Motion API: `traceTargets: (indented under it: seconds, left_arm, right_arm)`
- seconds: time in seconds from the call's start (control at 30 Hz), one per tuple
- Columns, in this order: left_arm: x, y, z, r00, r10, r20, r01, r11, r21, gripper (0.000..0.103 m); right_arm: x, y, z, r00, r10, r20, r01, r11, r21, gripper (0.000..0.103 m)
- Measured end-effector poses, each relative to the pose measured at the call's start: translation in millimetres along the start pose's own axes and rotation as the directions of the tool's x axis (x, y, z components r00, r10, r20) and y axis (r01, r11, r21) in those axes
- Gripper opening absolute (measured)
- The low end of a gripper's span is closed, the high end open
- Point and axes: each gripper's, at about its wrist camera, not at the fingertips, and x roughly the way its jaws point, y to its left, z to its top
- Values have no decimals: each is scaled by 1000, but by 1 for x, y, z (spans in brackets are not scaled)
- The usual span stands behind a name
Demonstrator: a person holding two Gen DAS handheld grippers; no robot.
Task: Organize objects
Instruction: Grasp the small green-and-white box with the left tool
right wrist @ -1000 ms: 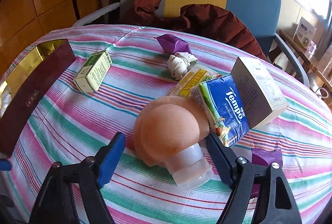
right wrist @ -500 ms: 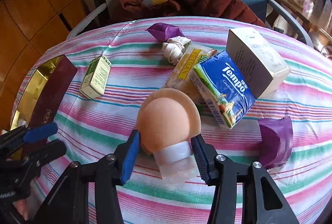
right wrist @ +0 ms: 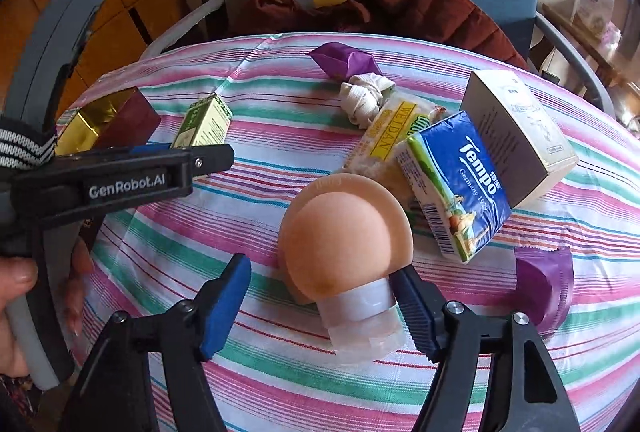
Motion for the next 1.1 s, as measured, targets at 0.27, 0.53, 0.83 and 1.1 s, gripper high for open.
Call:
traceTargets:
  seconds: [0.27, 0.53, 0.83, 1.1]
  left_arm:
    - [6, 3, -1, 996, 21, 85, -24, 999, 39, 39]
    - [-13, 9, -21, 994, -18, 112, 10, 997, 71, 30]
    - [-67, 18, -56, 981, -110, 159, 98, 992, 83, 30]
    - [-113, 54, -52, 965, -107, 238, 100, 994, 41, 30]
  right_arm:
    - [7, -9, 2, 1000, -7, -25, 7, 1000, 19, 53]
    - [5, -13, 1, 1000, -8, -21, 8, 1000, 7, 52]
    - [2, -20, -1, 1000, 26, -15, -25, 999, 48, 51]
    - [-1, -19, -4, 991, 134, -6, -132, 987, 96, 51]
